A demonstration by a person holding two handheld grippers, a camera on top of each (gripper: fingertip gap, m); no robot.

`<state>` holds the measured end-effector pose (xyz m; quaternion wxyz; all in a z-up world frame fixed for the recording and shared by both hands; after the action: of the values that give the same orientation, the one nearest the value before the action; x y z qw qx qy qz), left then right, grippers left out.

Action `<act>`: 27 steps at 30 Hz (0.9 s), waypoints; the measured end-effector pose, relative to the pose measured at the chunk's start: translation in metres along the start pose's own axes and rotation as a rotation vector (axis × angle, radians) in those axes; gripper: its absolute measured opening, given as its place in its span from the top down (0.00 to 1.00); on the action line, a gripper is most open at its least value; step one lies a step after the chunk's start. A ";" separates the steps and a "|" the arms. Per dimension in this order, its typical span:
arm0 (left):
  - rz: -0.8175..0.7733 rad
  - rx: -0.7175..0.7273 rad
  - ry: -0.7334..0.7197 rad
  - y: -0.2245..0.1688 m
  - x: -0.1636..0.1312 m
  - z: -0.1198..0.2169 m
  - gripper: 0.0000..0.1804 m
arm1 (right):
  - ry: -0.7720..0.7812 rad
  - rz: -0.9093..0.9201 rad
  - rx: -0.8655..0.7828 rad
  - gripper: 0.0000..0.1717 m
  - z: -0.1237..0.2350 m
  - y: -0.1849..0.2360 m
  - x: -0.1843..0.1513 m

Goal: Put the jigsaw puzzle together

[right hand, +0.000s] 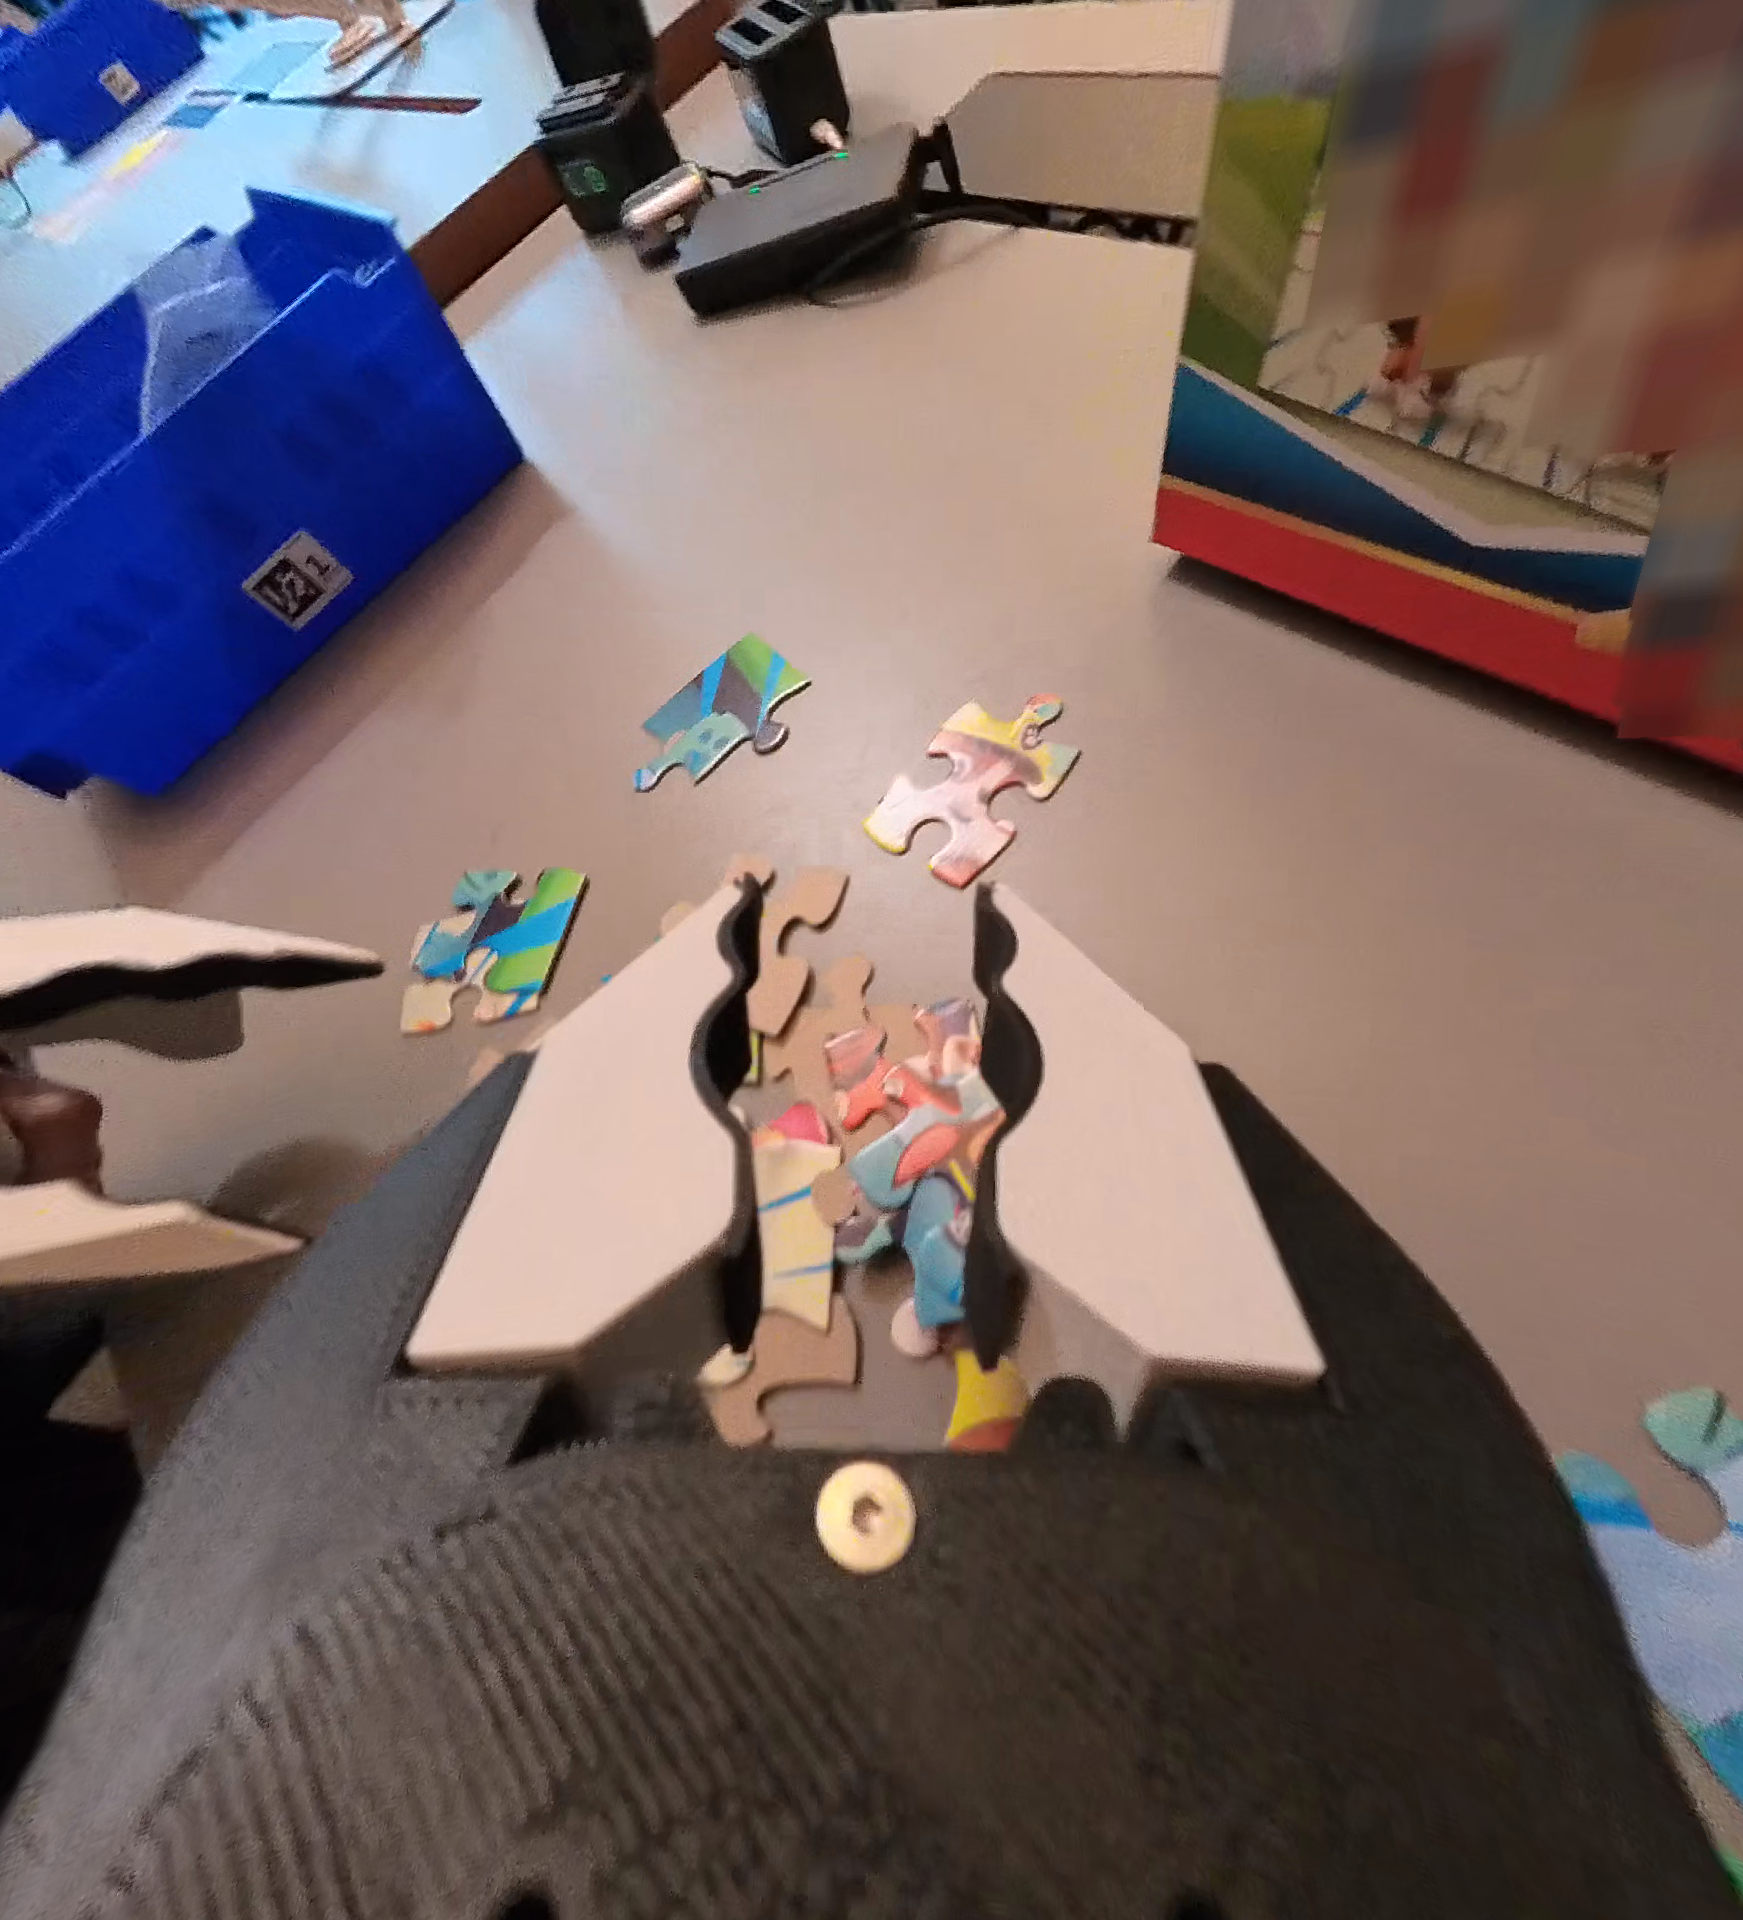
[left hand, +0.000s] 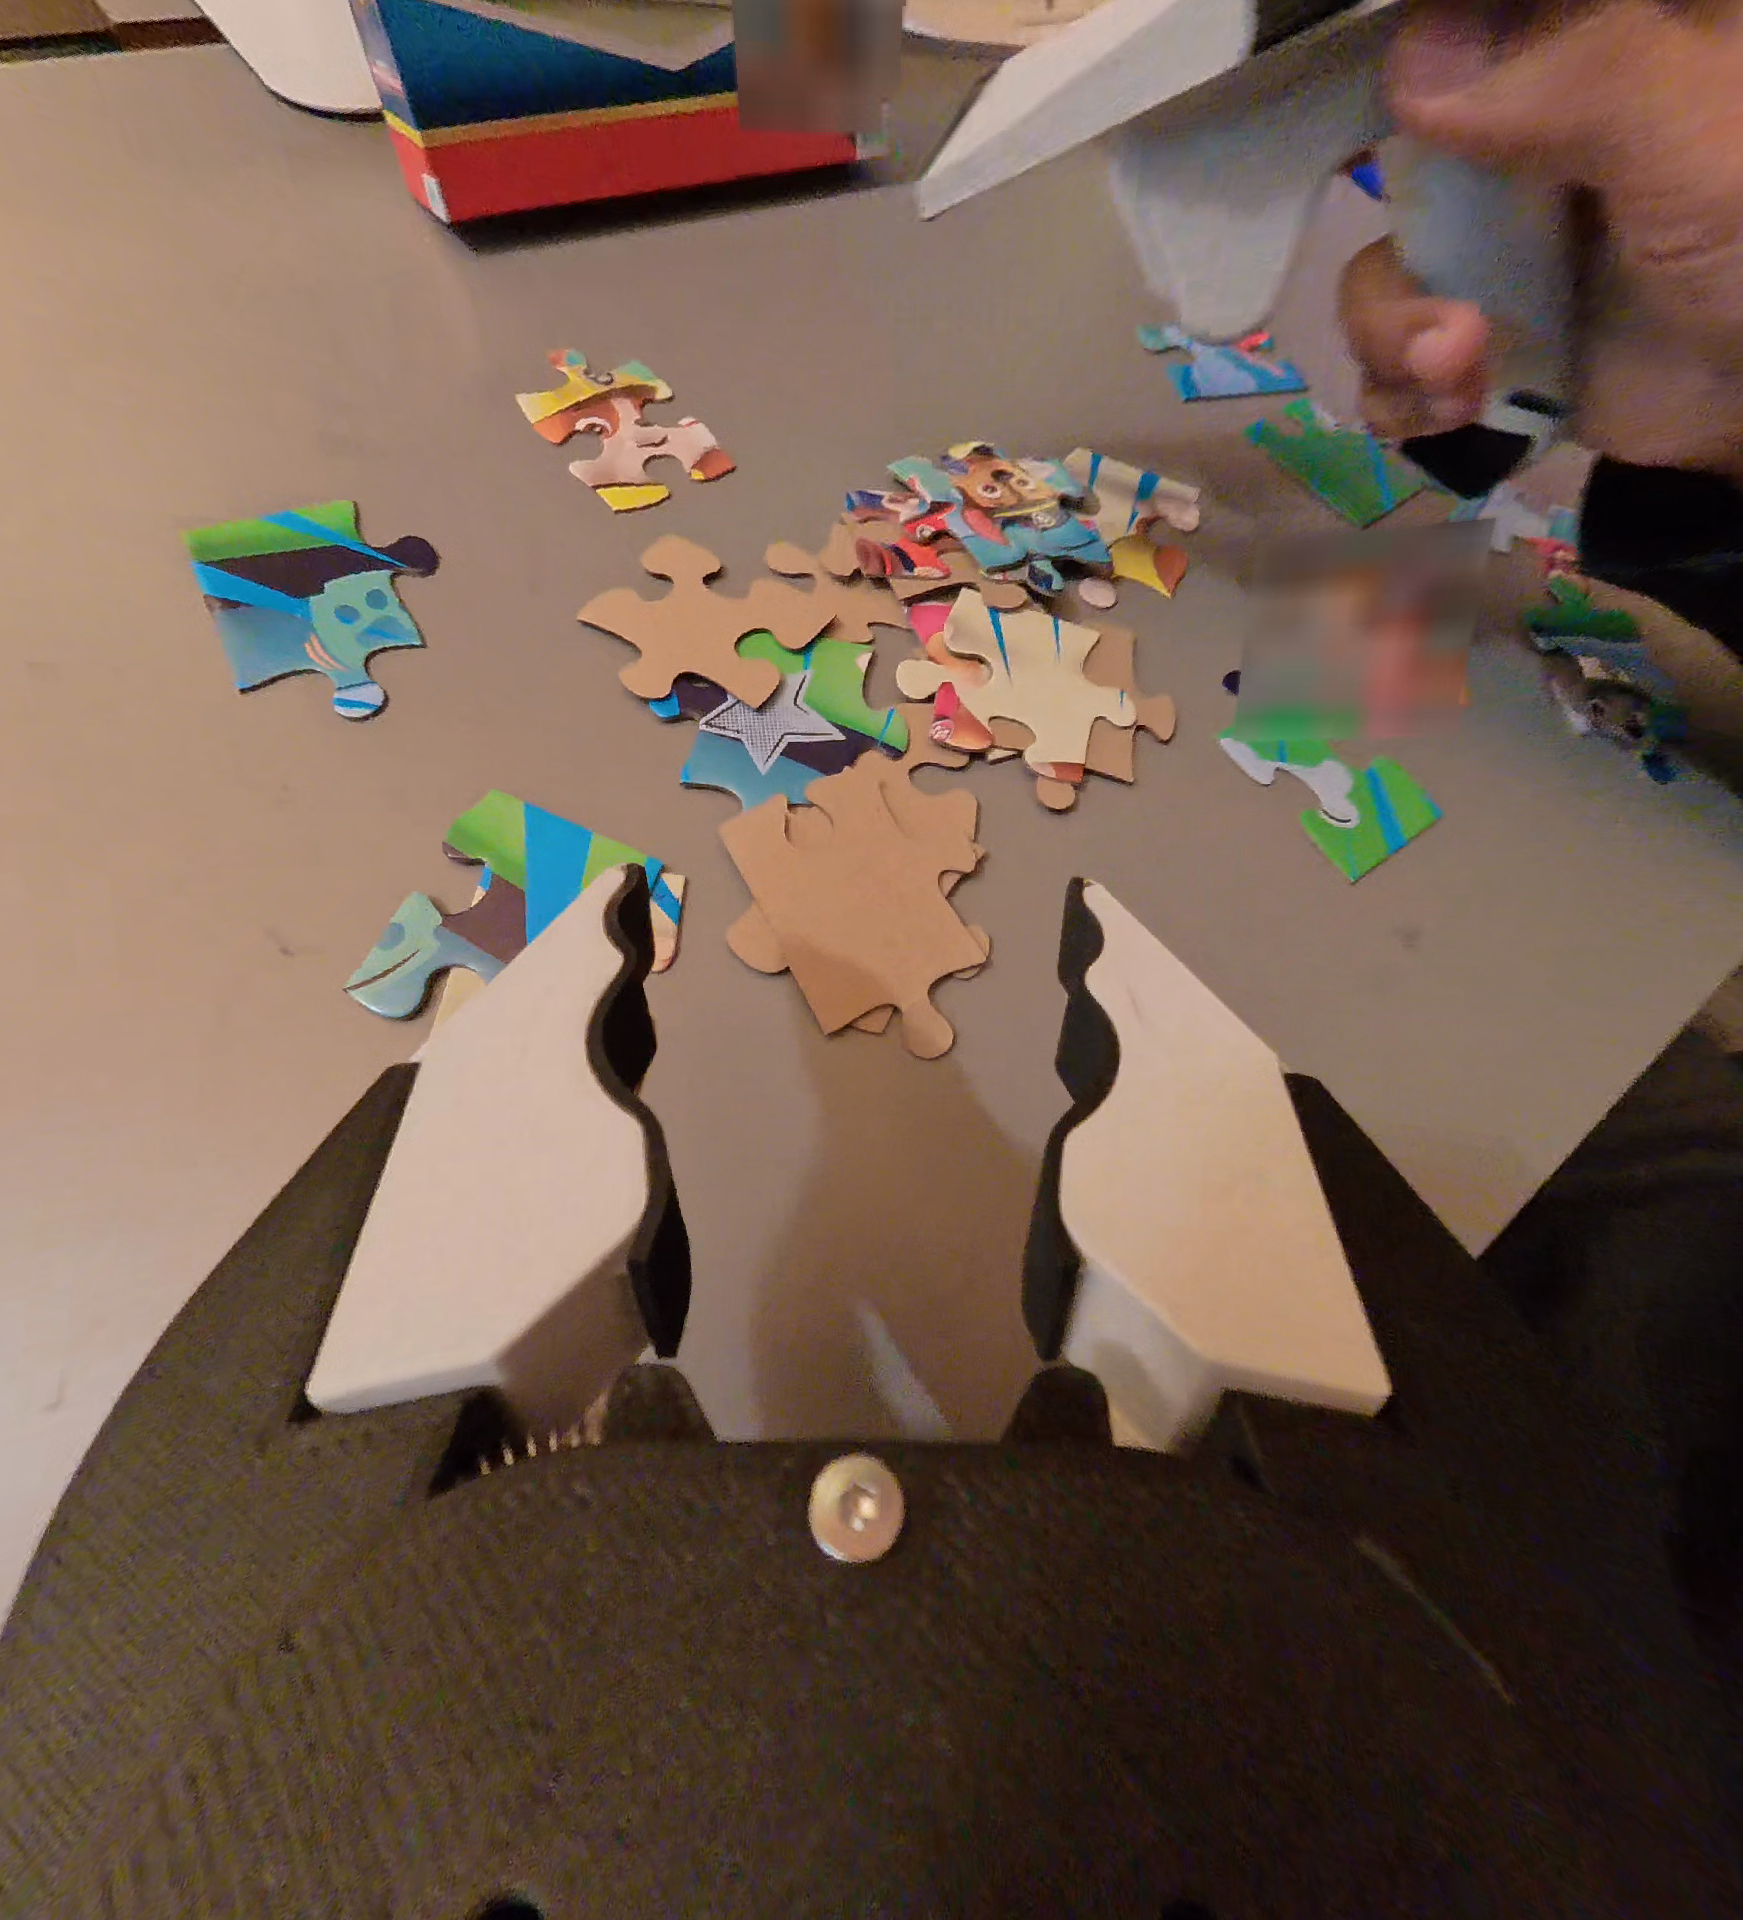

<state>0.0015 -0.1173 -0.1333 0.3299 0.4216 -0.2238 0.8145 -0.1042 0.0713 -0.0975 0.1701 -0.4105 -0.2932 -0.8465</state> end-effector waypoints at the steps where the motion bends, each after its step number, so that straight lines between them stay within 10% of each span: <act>1: 0.004 0.007 0.007 -0.002 0.000 -0.002 0.58 | -0.010 0.030 -0.004 0.76 0.006 0.005 -0.003; 14: -0.116 0.144 0.191 -0.008 -0.013 -0.039 0.56 | -0.104 0.228 -0.017 0.72 0.042 0.038 -0.015; 27: 0.012 -0.017 0.129 -0.009 -0.008 -0.026 0.73 | -0.094 0.319 0.040 0.71 0.047 0.052 -0.025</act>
<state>-0.0028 -0.0972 -0.1529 0.3424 0.3643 -0.2115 0.8399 -0.0337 0.0628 -0.0757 0.2967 -0.4875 -0.2489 -0.7825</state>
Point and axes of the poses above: each gripper's, where its closed fingertips meet, z back along the fingers, x out of its top, y = z × x across the jaws, the point moved 6 cm from there along z, back along the fingers, and after that the axes turned 4 degrees about -z, right-handed, at the moved point
